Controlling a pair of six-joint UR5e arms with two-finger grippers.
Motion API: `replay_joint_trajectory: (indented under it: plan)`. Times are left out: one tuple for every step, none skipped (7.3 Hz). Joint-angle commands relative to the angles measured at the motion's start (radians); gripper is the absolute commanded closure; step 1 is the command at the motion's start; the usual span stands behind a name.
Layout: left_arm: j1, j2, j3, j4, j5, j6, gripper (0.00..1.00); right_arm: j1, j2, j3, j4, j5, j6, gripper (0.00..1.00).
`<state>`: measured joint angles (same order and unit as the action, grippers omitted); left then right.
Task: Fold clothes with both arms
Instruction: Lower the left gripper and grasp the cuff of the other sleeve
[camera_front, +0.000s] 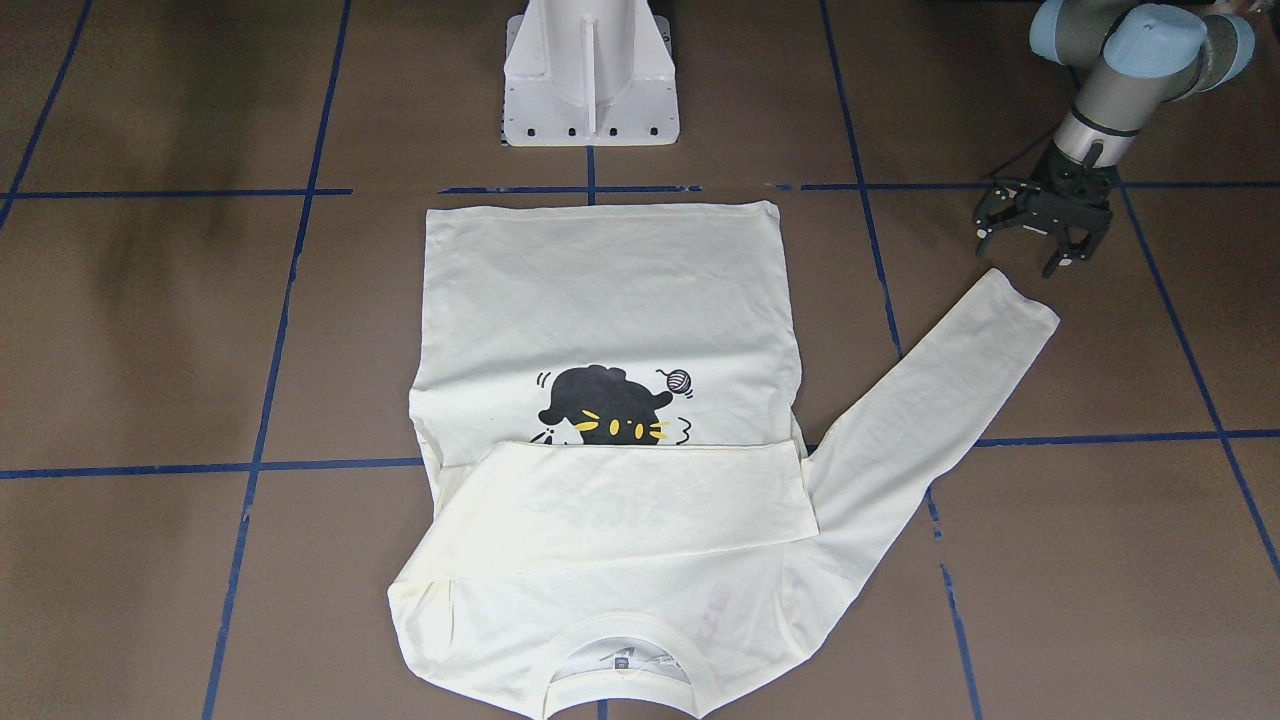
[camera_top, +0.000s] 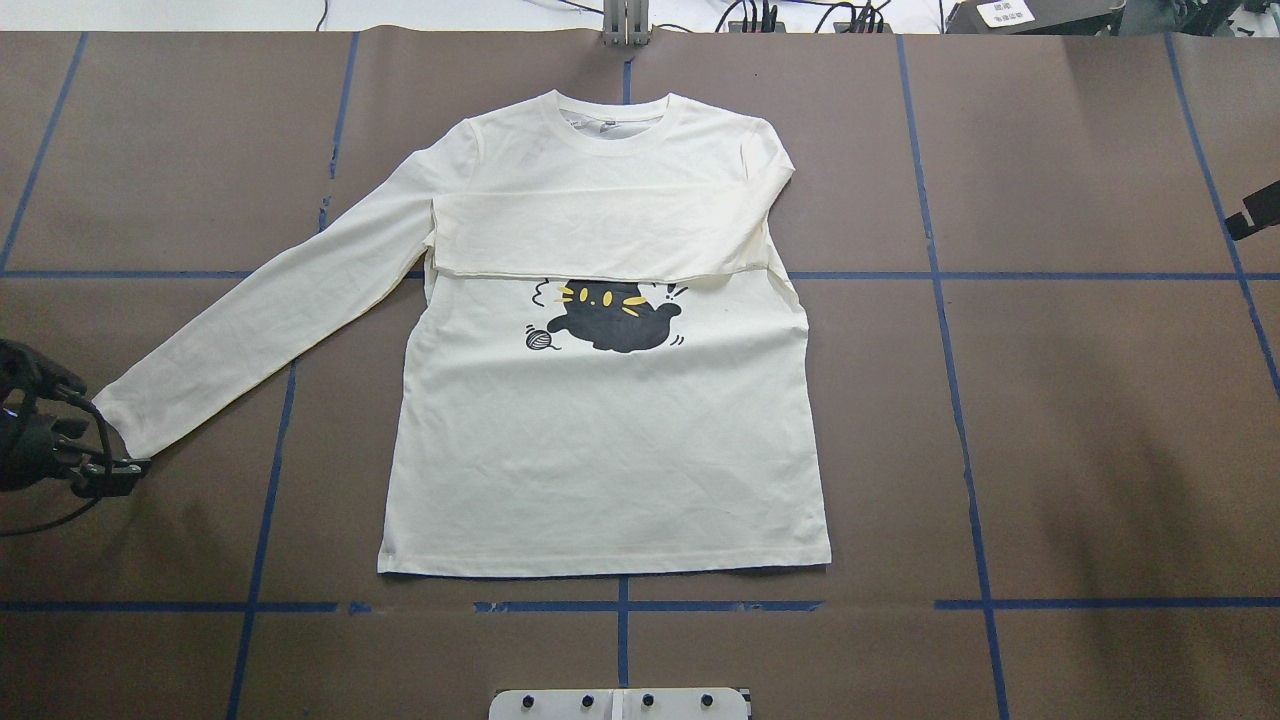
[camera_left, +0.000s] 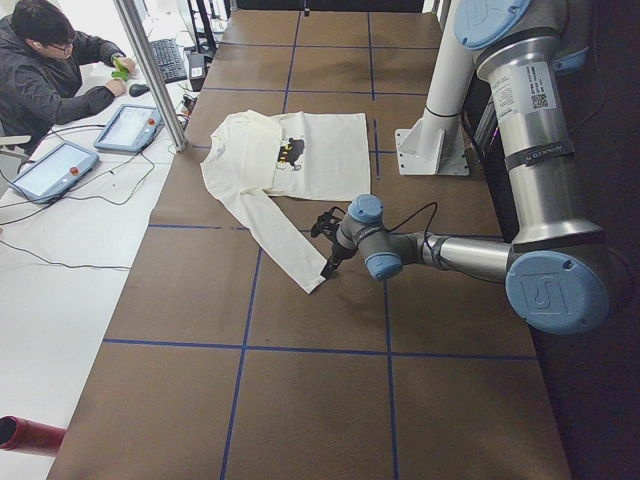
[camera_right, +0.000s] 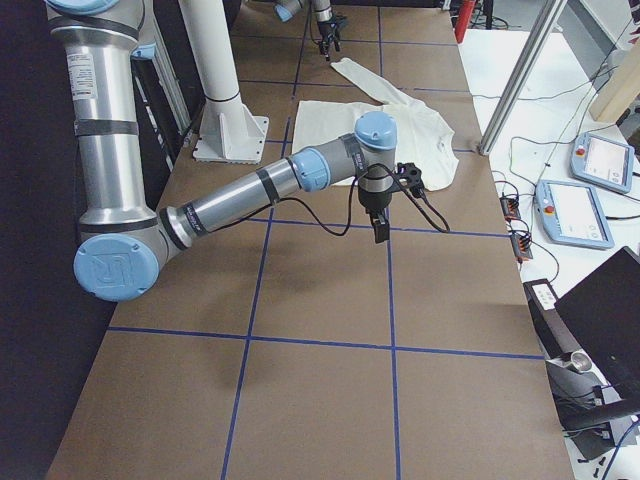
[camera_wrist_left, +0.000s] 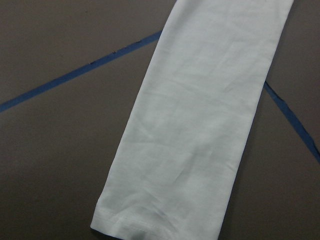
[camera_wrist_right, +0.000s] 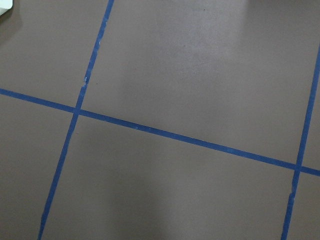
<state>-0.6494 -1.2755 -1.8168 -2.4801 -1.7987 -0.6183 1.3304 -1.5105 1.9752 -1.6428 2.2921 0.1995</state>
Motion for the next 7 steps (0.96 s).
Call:
replay_joint_trajectory:
  plan:
    - [0.013, -0.039, 0.046, 0.001, 0.010, 0.003, 0.15, 0.001, -0.001, -0.001, 0.000, -0.003, 0.001, 0.00]
    - [0.013, -0.048, 0.059, 0.001, 0.010, 0.005, 0.18, 0.001, -0.001, -0.001, 0.000, -0.003, 0.001, 0.00]
    - [0.013, -0.047, 0.059, 0.001, 0.009, 0.005, 0.30, 0.001, -0.001, -0.001, 0.000, -0.005, 0.001, 0.00]
    - [0.013, -0.047, 0.059, 0.001, 0.009, 0.006, 0.57, 0.001, 0.001, 0.001, 0.001, -0.005, 0.001, 0.00]
    - [0.013, -0.044, 0.059, 0.003, 0.009, 0.008, 0.91, 0.001, 0.001, 0.001, 0.001, -0.005, 0.001, 0.00]
    - [0.011, -0.041, 0.059, 0.001, 0.010, 0.008, 1.00, 0.001, 0.001, 0.001, 0.000, -0.005, 0.001, 0.00]
    - [0.010, -0.036, 0.051, 0.001, 0.010, 0.009, 1.00, 0.001, 0.001, 0.001, 0.000, -0.005, 0.001, 0.00]
